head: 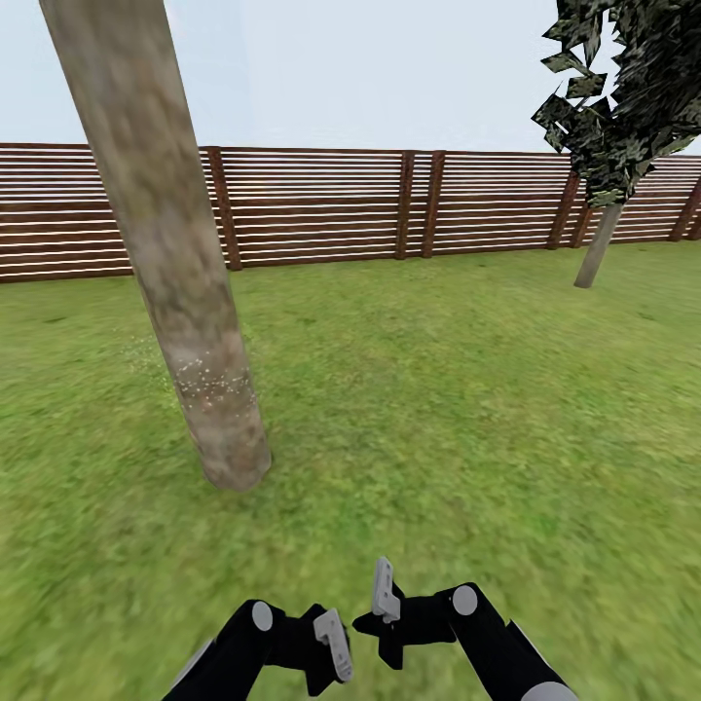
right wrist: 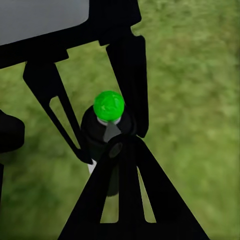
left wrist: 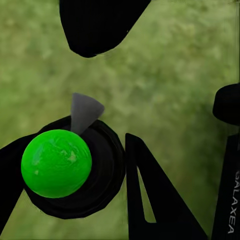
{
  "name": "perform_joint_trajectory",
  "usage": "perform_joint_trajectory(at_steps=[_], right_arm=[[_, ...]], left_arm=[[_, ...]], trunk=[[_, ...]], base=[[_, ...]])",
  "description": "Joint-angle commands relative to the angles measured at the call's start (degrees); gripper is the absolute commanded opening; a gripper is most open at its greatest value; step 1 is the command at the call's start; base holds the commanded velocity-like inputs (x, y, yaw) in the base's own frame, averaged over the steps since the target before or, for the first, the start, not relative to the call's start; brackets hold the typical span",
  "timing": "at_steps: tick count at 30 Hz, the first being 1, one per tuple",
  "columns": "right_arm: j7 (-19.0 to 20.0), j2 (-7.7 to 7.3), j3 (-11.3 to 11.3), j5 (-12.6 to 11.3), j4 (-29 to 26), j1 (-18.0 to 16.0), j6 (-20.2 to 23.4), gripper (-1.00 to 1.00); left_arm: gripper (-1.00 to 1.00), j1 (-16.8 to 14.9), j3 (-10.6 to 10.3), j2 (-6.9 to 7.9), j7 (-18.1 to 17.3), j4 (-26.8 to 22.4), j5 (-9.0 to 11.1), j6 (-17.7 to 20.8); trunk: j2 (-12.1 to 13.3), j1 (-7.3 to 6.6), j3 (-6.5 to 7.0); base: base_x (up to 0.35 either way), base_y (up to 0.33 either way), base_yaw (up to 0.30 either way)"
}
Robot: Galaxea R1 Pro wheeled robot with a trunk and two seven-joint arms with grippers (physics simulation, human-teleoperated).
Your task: In the garden, pick up the pesticide atomizer on the floor and spray pesticide onto both trees until each tree trunk is fully covered.
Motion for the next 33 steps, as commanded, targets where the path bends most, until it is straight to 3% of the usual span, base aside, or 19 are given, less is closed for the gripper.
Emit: perform_joint_trajectory(at_steps=[1, 6, 17, 22, 33], right_arm=[[0.06, 0.02, -0.06, 0.50, -0.07, -0.04, -0.34, -1.00], [0.06, 0.02, -0.06, 0.50, -0.08, -0.02, -0.34, -1.00], [0.06, 0.02, -0.06, 0.50, -0.10, -0.02, -0.34, -1.00], [0.06, 0.02, -0.06, 0.50, -0.08, -0.02, -0.34, -1.00], [0.06, 0.02, -0.09, 0.50, -0.07, -0.02, -0.34, -1.00]], left_arm=[[-1.00, -0.01, 0.01, 0.01, -0.23, -0.08, 0.27, 0.07], [-1.00, -0.01, 0.09, -0.02, -0.24, 0.11, 1.33, 0.04], [-1.00, -0.01, 0.13, -0.71, -0.20, 0.19, 1.39, -0.04], [-1.00, -0.01, -0.03, -0.64, -0.35, 0.21, 5.51, -0.15], [-1.00, -0.01, -0.16, -0.33, -0.35, 0.30, 6.13, -0.16]], trunk=[[-0.02, -0.01, -0.05], [-0.02, -0.01, -0.05], [-0.02, -0.01, -0.05], [-0.02, -0.01, -0.05], [-0.02, -0.01, -0.05]], base=[[0.000, 0.000, 0.000], [0.000, 0.000, 0.000], [0.000, 0.000, 0.000], [0.000, 0.000, 0.000], [0.000, 0.000, 0.000]])
